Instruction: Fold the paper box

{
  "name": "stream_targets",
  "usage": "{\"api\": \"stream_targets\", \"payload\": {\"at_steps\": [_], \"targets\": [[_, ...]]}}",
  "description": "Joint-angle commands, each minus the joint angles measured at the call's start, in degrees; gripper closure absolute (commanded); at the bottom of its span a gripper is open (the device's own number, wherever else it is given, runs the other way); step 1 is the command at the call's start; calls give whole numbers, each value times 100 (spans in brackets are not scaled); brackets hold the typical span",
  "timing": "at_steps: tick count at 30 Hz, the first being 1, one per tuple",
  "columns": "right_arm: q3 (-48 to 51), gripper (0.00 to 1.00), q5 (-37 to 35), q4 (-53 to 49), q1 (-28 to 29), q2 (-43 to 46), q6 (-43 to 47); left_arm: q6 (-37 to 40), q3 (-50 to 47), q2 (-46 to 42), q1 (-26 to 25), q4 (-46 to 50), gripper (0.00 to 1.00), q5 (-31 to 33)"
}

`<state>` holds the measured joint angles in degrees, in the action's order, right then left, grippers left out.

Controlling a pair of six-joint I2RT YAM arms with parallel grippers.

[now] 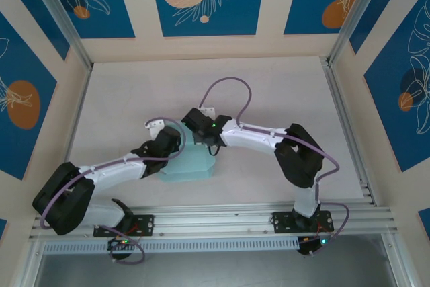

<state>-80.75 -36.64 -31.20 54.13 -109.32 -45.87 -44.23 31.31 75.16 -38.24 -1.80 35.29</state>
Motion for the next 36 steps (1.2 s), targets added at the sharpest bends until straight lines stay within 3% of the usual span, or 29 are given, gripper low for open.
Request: {"api": "stream_targets", "payload": {"at_steps": [1,10,14,18,20,24,28,33,36], "targets": [[-237,100,-616,-1949,-187,-439,-326,-874,35,-118,319,626,88,1467],[-1261,99,-1194,-3577,-178,-1671,-611,-1944,118,72,376,1462,87,2123],[-1604,98,-1713,-4319,-192,-1974,-972,-1976,106,28,454,1538,87,2145],[-1611,98,-1539,-3917,-154,-1863,-546,-1683,-69,-72,463,1050,86,1850],[-1597,98,-1257,-3537,-123,-1750,-225,-1312,-407,-172,458,152,84,1324],[-1733,98,-932,-3314,-152,-1684,121,-1032,-874,-509,467,-804,63,456],[-1878,98,-760,-3297,-243,-1683,343,-433,-666,-795,465,-639,45,-434],[-2006,98,-575,-3279,-376,-1673,699,-300,-620,-1214,463,-581,24,-1400],[-2016,96,-546,-3211,-415,-1617,1206,-118,-436,-1667,462,-177,12,-1672]]}}
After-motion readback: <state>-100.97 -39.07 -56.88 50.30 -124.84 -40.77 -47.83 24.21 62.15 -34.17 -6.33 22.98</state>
